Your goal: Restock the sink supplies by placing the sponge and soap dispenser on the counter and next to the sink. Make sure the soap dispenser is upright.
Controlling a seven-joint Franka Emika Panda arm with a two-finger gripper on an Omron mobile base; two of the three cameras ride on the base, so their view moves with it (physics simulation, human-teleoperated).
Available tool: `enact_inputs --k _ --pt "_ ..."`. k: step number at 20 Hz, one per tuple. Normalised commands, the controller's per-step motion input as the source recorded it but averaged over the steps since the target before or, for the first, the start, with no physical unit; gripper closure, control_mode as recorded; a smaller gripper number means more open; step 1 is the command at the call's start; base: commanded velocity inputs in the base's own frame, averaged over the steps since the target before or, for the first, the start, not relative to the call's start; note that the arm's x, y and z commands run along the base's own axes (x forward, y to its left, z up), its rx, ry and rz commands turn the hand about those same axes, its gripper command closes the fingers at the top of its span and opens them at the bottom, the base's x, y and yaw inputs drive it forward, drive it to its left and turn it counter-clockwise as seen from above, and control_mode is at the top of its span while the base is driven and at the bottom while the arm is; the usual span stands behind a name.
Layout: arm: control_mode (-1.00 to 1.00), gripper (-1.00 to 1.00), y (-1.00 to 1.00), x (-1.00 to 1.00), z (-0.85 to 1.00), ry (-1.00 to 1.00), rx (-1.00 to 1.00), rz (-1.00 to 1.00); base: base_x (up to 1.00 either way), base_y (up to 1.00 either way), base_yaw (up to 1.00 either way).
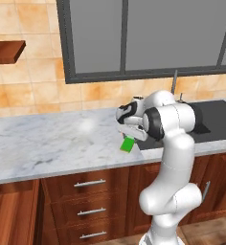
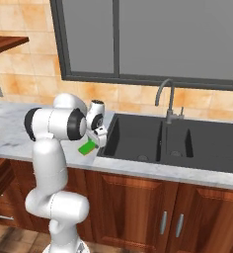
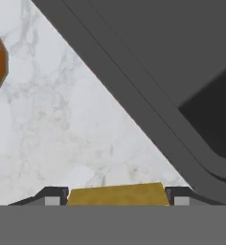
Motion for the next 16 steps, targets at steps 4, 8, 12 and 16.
enact_inputs --k 4,8,12,16 --pt "-1.0 -1.0 -0.11 -0.25 0.78 -0.1 0.0 -0.01 0.0 0.0 0.0" --pt "-1.0 -1.0 -0.18 -0.42 0.78 -0.14 0.0 -0.02 0.0 0.0 0.0" --pt "-1.0 -1.0 -0.03 -0.92 0.65 -0.22 0.0 -0.02 0.0 0.0 0.0" --pt "-1.0 -1.0 0.0 -0.95 0.35 -0.2 0.0 -0.01 0.0 0.0 0.0"
